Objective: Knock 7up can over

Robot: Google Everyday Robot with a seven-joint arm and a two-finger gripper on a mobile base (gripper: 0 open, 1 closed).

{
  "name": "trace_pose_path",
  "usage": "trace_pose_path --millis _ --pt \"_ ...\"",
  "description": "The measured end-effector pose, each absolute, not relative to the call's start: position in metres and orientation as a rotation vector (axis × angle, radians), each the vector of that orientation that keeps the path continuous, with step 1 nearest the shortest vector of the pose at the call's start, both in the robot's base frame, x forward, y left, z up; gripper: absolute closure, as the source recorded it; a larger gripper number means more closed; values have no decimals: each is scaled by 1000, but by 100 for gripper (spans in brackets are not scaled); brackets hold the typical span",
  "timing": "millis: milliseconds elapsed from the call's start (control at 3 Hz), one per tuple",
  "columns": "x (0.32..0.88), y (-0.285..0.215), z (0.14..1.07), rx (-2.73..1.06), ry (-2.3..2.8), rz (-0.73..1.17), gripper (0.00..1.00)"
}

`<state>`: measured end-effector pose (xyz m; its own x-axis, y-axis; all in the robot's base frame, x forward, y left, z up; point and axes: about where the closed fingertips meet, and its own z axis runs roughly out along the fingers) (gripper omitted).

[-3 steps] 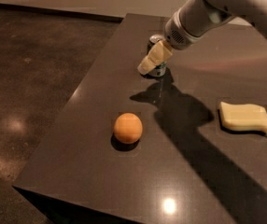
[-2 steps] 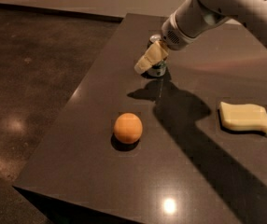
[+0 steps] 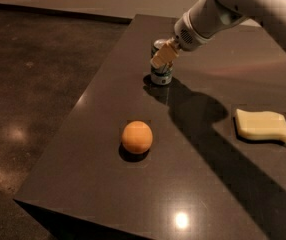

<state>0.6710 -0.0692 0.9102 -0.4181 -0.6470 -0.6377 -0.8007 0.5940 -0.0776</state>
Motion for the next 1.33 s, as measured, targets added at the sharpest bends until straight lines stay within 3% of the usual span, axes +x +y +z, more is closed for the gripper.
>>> trace_pose_path --millis 333,667,1333 --pt "671 -74 914 -1132 2182 347 64" --pt "667 -82 918 -1146 2181 345 96" --pt "623 -104 960 -1300 2178 128 100"
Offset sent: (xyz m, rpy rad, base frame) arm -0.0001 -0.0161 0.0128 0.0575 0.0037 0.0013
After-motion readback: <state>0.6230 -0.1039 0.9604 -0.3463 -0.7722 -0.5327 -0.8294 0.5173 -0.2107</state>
